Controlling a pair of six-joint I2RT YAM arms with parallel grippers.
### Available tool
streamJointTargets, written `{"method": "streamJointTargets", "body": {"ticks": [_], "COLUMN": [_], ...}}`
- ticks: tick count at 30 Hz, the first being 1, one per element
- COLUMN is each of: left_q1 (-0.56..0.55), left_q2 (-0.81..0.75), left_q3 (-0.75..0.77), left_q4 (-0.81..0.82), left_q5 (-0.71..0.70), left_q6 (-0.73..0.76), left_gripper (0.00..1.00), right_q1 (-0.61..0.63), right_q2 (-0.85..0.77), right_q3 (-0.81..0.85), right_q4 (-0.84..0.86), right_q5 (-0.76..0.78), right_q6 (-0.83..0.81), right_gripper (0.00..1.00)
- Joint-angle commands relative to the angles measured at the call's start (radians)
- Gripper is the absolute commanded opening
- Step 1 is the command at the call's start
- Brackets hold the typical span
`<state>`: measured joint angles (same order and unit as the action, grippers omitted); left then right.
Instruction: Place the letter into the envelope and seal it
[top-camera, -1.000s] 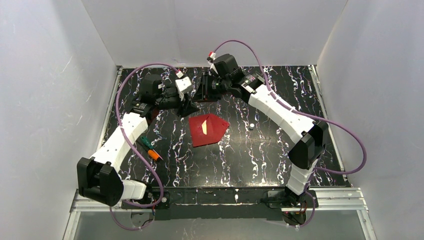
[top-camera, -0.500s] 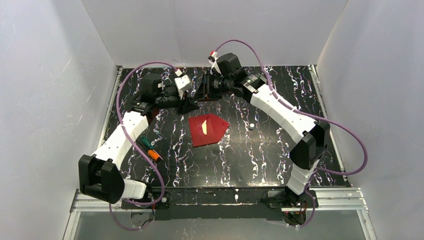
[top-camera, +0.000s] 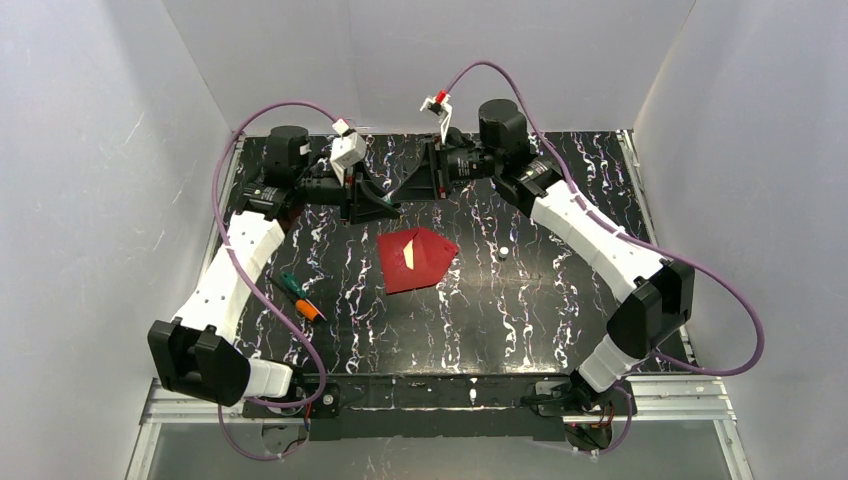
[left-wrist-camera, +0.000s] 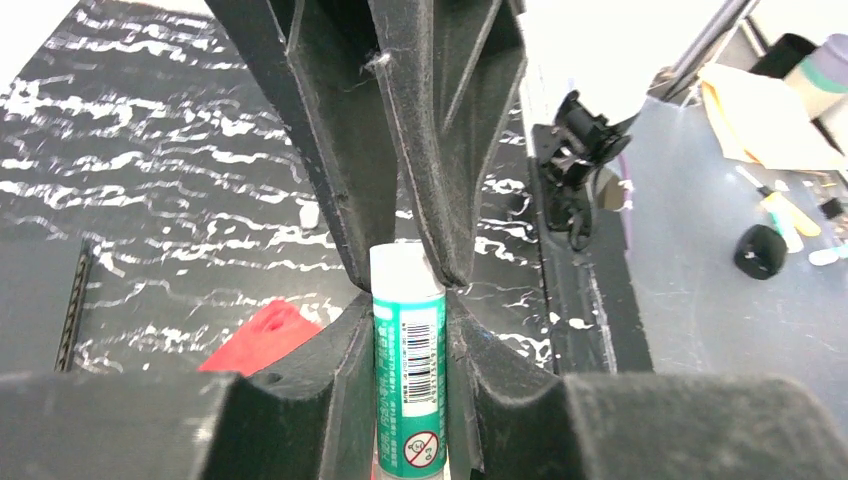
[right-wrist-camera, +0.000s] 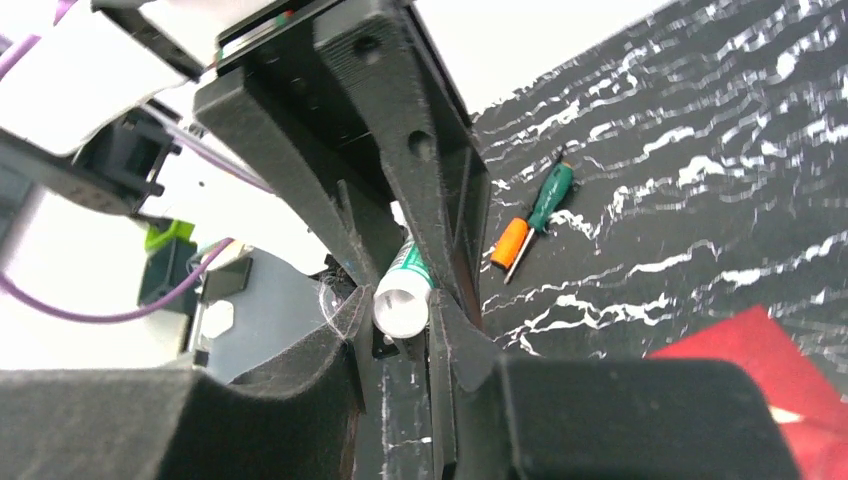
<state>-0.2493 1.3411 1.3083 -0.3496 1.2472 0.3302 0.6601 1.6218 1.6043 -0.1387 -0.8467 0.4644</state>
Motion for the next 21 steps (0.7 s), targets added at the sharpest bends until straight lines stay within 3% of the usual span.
{"method": "streamJointTargets", "body": {"ticks": [1,5,11,16,21], "left_q1": [0.011,0.008,-0.020,-0.035,-0.053], "left_q2": [-0.026,-0.033,-0.033,-0.001,0.003], "left_q3": [0.015,-0.024,-0.084,-0.127,-0.140], "left_q4": [-0.030,0.098,0.195,0.397,0.394], "left_q5": [0.188,0.207,0.173,0.169,0.204], "left_q6": [-0.074,-0.193,-0.299,-0.609,-0.610], "left_gripper": [0.00,0.00,0.00,0.00,0.00], "right_q1": [-0.033,-0.033,-0.031,-0.022,-0.020], "right_q2": [-0.051,-0.014,0.079,0.092,0.132], "right_q3": [0.039,0.102,0.327,0.346,0.446], "right_q4": [0.191,0.150,-0.267,-0.337,-0.483], "right_q5": [-0.144,-0.207,-0.133,-0.054,-0.100], "right_q6": [-0.103,-0.154,-0.456,-0.568,-0.715], "right_gripper": [0.01,0.01,0.01,0.01,0.01]}}
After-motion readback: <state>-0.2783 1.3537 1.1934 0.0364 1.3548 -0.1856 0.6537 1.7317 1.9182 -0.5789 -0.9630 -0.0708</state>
